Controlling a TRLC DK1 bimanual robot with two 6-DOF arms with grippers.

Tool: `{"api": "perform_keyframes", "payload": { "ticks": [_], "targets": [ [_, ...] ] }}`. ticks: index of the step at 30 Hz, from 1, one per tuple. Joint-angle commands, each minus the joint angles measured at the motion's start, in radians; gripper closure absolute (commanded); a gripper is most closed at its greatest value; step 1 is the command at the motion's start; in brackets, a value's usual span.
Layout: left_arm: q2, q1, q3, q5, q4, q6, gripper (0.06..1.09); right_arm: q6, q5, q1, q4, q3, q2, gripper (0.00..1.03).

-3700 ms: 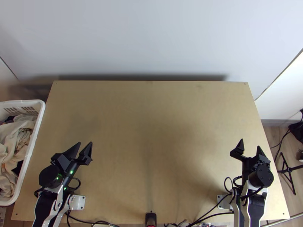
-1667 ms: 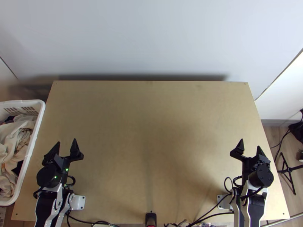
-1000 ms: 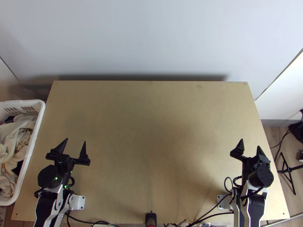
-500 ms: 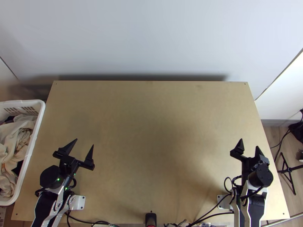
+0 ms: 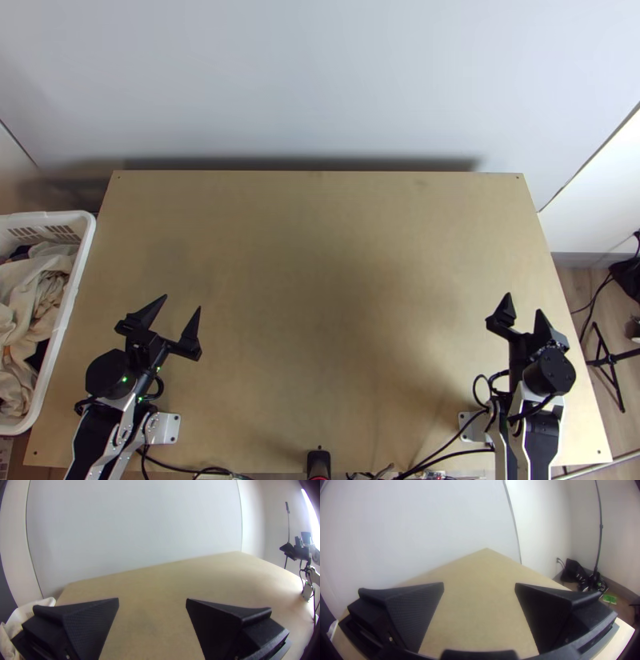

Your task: Fold the t-shirt

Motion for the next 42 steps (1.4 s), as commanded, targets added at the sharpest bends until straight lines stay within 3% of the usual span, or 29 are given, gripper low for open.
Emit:
{"api": "perform_keyframes", "payload": {
  "ticks": [1, 8, 15, 21, 23, 24, 26, 34, 37, 42],
  "targets": [
    [0.0, 0.007, -0.001, -0.003, 0.0, -0.022, 0.11, -0.015, 0.009, -0.014, 0.007, 0.001, -0.001, 0.04],
    [0.018, 0.016, 0.0, -0.003, 0.003, -0.133, 0.11, -0.091, 0.007, 0.048, 0.026, 0.004, -0.003, 0.06],
    [0.034, 0.148, 0.005, -0.009, 0.039, -0.125, 0.11, -0.142, 0.012, 0.313, 0.089, 0.026, 0.014, 0.1],
    [0.156, 0.139, 0.029, 0.017, 0.054, -0.09, 0.11, -0.203, 0.007, 0.385, 0.069, 0.257, 0.304, 0.09],
    [0.23, 0.143, 0.072, -0.011, 0.1, -0.116, 0.11, -0.208, 0.001, 0.393, 0.03, 0.345, 0.392, 0.04],
    [0.291, 0.156, 0.103, -0.089, 0.141, -0.163, 0.11, -0.217, 0.001, 0.405, 0.009, 0.389, 0.435, 0.04],
    [0.412, 0.162, 0.215, -0.141, 0.121, -0.209, 0.11, -0.243, 0.001, 0.419, -0.022, 0.483, 0.501, 0.04],
    [0.652, 0.214, 0.605, -0.14, -0.037, -0.217, 0.11, -0.298, 0.007, 0.39, -0.086, 0.866, 0.769, 0.05],
    [0.794, 0.274, 0.844, -0.132, -0.173, -0.223, 0.11, -0.364, 0.007, 0.388, -0.103, 0.98, 0.867, 0.05],
    [0.963, 0.234, 1.158, -0.132, -0.314, -0.252, 0.11, -0.367, 0.006, 0.374, -0.128, 1.112, 0.978, 0.05]
  ]
}}
